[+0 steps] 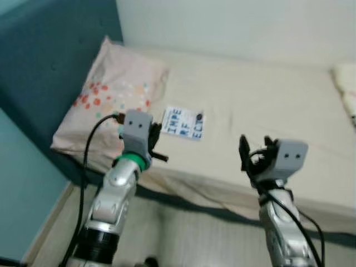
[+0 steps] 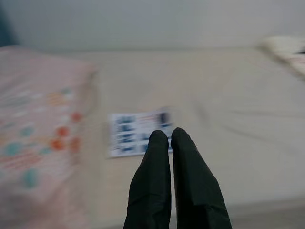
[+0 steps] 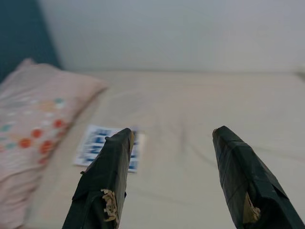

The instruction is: Clean up the room

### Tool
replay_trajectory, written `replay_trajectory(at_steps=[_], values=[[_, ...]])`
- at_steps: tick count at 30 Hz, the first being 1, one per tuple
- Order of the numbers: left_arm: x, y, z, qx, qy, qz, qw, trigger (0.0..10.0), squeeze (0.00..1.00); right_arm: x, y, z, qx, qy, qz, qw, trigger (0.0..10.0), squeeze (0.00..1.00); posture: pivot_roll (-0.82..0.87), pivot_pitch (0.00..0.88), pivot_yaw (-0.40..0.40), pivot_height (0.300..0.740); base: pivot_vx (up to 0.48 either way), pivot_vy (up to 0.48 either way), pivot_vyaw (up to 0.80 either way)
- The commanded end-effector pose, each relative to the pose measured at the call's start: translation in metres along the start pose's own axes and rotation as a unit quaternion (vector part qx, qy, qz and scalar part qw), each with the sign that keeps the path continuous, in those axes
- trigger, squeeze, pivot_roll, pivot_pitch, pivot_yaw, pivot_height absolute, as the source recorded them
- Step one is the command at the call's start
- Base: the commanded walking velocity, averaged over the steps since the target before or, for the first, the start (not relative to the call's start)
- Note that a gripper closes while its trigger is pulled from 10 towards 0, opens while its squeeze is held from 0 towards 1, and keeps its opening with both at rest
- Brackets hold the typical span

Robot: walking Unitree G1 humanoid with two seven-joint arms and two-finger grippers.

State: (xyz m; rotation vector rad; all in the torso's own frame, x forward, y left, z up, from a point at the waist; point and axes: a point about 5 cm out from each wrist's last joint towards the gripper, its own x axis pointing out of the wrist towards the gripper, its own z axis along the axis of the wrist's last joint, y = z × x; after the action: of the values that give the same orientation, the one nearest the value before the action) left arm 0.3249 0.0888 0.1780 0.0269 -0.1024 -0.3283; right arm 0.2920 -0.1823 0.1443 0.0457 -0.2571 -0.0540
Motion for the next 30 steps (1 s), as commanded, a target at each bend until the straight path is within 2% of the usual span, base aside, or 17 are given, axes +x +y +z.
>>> replay_trajectory(at_steps=[1, 7, 12, 15, 16, 19, 30], values=[[-0.003, 0.004, -0.008, 0.007, 0.014, 0.006, 1.0, 10.0, 0.0, -0.003, 0.002, -0.006, -0.001, 0.011, 0.005, 1.0, 10.0, 0.0, -0.1, 0.076, 0.022, 0.74, -0.285, 0.0, 0.0], [-0.004, 0.005, -0.01, 0.007, 0.017, 0.008, 1.0, 10.0, 0.0, -0.002, 0.005, -0.004, 0.005, 0.007, 0.008, 1.0, 10.0, 0.0, -0.1, 0.076, 0.022, 0.74, -0.283, 0.0, 0.0], [-0.004, 0.006, -0.011, 0.008, 0.018, 0.01, 1.0, 10.0, 0.0, -0.001, 0.005, -0.004, 0.007, 0.006, 0.008, 1.0, 10.0, 0.0, -0.1, 0.076, 0.022, 0.74, 0.0, 0.0, 0.0], [-0.004, 0.005, -0.012, -0.003, 0.027, 0.009, 1.0, 10.0, 0.0, -0.001, 0.004, -0.004, 0.017, 0.007, 0.004, 1.0, 10.0, 0.0, -0.09, 0.078, 0.019, 0.74, 0.0, 0.0, -0.8], [-0.004, 0.006, -0.016, -0.018, 0.046, 0.009, 0.999, 10.0, 0.0, -0.001, 0.003, -0.004, 0.023, 0.008, 0.001, 1.0, 10.0, 0.0, -0.09, 0.078, 0.019, 0.74, 0.0, 0.0, -0.8], [-0.003, 0.009, -0.02, -0.028, 0.062, 0.019, 0.997, 10.0, 0.0, -0.001, 0.002, -0.004, 0.024, 0.008, -0.001, 1.0, 10.0, 0.0, -0.09, 0.078, 0.019, 0.74, 0.0, 0.0, -0.8], [0.0, 0.015, -0.017, -0.027, 0.054, 0.03, 0.998, 10.0, 0.0, 0.0, 0.003, -0.004, 0.025, 0.007, 0.0, 1.0, 10.0, 0.0, -0.1, 0.082, 0.023, 0.74, 0.0, 0.0, -0.8]])
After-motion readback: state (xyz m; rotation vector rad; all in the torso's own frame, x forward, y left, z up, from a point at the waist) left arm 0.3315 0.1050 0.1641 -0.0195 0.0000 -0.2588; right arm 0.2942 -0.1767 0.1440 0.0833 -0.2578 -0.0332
